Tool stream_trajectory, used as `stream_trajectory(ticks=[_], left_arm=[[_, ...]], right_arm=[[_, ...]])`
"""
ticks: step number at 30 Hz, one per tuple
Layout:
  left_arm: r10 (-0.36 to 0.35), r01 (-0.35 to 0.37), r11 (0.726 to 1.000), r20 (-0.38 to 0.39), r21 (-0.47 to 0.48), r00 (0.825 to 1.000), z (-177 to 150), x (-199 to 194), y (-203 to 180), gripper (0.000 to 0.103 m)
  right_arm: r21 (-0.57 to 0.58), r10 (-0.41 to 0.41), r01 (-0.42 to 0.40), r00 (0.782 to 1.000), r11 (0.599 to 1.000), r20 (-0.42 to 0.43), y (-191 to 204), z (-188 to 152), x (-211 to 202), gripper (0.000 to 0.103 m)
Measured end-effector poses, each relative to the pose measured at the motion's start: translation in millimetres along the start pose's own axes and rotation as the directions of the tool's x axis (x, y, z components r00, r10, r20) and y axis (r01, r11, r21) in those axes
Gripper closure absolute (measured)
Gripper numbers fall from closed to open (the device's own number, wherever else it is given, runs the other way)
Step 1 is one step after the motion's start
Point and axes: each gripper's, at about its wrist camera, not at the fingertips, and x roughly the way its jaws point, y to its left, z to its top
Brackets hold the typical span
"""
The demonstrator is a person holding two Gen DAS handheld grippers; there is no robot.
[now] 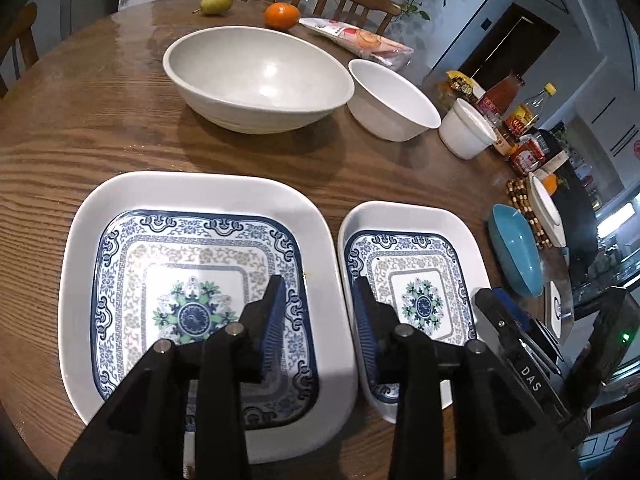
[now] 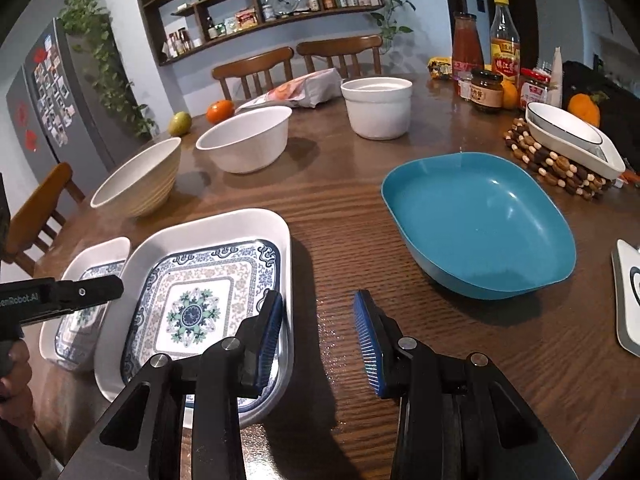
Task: Organize plates and bowls
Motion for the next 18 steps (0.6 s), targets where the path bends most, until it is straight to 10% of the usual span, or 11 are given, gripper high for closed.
stream_trajectory(ticks=[18], left_arm=[[0.122,-0.119,0.992,0.073,-0.052,0.99,3,-20,36,0.063]], right_arm=[[-0.002,-0.025,0.025,1.0,1.0,-0.006,0,0,0,0.064]])
